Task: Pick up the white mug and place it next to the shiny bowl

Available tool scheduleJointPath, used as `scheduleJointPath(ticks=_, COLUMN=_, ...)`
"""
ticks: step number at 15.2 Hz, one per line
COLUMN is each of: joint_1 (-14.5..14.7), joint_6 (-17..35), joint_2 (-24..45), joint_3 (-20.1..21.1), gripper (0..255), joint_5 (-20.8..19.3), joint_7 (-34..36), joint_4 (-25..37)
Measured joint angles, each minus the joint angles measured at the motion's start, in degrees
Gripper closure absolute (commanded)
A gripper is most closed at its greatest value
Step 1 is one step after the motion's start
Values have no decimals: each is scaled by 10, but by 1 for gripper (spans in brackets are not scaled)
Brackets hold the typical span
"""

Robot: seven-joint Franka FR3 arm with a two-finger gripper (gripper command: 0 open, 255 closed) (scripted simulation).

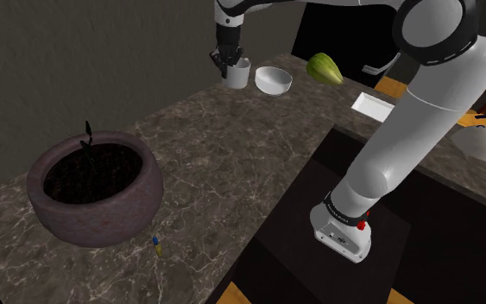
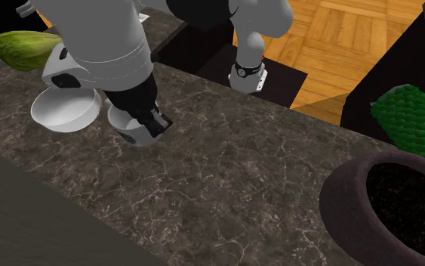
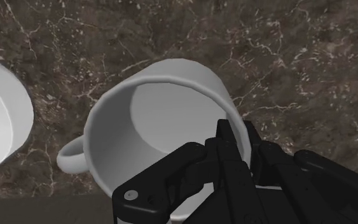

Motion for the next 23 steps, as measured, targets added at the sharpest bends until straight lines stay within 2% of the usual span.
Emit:
scheduleJointPath(ticks=6, joint_1=-45, joint_6=20, joint_2=-35, joint_3=-40, gripper=255, joint_5=6, joint_7=-85, joint_4=-51)
scheduleJointPath(ticks=13, joint_1=-90, joint_6=28, joint_2=-48, joint_3=-86, gripper=255, joint_5=5, joint_7=-176, joint_4=-66)
scheduleJointPath(ticks=23, joint_1=-159, joint_6=26, joint_2=-16, joint_3=-153, gripper=255, joint_5=6, joint_7=-313, joint_4=-25)
